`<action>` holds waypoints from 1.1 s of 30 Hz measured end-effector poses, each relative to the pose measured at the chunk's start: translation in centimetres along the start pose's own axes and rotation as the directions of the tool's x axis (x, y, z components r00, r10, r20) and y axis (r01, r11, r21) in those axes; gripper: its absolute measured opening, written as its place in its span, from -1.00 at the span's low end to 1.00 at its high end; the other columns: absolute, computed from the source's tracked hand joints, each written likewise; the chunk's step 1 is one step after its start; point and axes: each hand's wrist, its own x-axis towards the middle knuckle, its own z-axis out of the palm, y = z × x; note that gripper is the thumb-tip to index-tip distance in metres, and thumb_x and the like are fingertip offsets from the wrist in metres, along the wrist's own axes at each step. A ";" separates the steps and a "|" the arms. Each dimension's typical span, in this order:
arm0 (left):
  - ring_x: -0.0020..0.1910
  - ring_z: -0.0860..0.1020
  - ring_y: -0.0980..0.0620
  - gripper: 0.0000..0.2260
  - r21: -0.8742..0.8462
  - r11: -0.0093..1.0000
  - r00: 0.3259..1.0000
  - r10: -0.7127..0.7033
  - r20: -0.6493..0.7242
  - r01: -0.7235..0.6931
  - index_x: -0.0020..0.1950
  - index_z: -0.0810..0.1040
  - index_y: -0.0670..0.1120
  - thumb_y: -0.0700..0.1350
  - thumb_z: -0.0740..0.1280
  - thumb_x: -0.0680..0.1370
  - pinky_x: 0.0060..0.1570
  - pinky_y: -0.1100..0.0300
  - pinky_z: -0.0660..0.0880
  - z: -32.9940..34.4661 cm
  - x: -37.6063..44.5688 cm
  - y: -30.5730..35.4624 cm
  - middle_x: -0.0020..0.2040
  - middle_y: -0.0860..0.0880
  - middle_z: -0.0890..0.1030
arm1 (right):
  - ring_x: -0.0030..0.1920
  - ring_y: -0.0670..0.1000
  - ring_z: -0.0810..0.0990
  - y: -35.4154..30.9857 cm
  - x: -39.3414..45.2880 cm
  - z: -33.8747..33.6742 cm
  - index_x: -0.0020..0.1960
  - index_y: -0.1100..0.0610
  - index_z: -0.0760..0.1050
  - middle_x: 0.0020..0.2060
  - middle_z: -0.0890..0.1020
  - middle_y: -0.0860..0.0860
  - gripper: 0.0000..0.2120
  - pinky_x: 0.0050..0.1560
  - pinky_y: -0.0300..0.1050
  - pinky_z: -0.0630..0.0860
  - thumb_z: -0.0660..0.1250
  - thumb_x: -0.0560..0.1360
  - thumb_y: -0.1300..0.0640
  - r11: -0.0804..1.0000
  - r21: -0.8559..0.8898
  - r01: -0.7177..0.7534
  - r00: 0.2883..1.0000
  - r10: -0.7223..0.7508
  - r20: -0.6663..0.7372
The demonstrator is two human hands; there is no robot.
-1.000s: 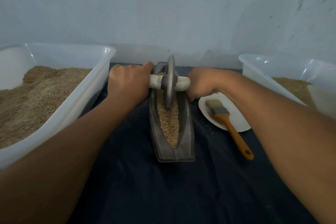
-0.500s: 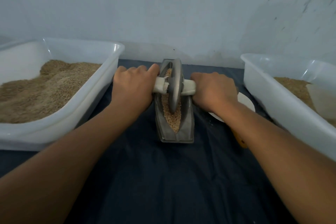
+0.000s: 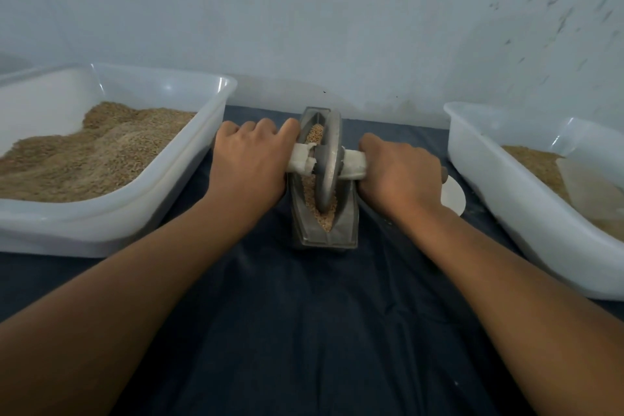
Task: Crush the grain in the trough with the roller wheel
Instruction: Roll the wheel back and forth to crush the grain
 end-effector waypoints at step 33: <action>-0.36 0.49 -0.05 -0.80 -0.047 0.999 1.000 -0.020 0.019 0.021 0.06 0.44 0.03 0.04 0.38 0.52 -0.31 0.11 0.34 4.9 5.1 -1.4 -0.26 0.00 0.57 | -0.26 0.00 0.58 1.6 10.0 2.0 -0.16 -0.04 0.51 -0.26 0.61 -0.03 -0.89 -0.34 -0.14 0.40 0.42 0.36 0.06 0.989 0.123 0.085 0.786 -0.142 0.601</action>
